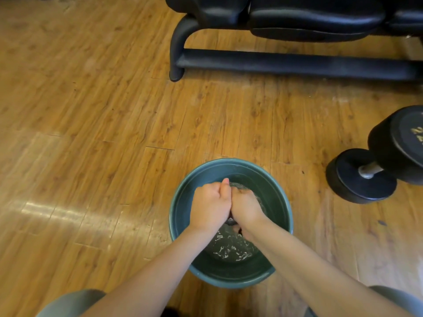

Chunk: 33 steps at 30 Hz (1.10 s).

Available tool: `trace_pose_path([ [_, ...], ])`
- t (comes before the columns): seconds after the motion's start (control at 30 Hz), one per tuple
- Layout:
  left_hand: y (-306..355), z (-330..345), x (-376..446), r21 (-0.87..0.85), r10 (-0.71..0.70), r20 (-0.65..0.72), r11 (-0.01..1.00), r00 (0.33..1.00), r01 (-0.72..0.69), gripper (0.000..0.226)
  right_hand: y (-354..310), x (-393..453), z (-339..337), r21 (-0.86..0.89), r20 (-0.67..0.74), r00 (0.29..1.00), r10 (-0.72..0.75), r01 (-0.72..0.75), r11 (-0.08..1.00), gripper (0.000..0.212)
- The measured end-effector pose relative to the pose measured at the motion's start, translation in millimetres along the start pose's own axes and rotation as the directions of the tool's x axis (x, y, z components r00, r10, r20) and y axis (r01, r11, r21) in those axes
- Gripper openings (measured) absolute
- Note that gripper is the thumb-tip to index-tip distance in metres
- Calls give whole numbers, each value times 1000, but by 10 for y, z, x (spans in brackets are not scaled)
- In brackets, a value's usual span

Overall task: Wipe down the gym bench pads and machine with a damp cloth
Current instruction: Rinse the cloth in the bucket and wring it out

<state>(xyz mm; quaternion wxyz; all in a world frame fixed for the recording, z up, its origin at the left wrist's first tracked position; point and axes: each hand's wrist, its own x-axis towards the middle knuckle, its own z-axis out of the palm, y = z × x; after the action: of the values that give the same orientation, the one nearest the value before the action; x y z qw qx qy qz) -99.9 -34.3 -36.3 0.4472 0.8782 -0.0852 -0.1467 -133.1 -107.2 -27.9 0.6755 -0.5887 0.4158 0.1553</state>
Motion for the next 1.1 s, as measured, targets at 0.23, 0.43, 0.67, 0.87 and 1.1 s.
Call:
trace_pose_path([
  [0.23,-88,-69,24,316,466,30,835,884,-451,54,-81,-153,-57,246,200,954,222,-268,931,38],
  [0.43,-5,-104,53,288,680,-46,710,731,-642,49,-181,-268,-141,330,302,914,272,-368,870,52],
  [0.67,185,-75,105,84,-94,68,993,993,89,44,-150,-110,-87,243,52,997,57,-68,968,38],
  [0.87,336,-16,-49,-282,-560,336,708,758,648,39,-6,-28,-40,-531,-76,691,-719,582,616,26],
  [1.1,57,-25,-50,427,439,28,807,898,-408,58,-122,-157,-72,165,22,995,94,-96,982,36],
])
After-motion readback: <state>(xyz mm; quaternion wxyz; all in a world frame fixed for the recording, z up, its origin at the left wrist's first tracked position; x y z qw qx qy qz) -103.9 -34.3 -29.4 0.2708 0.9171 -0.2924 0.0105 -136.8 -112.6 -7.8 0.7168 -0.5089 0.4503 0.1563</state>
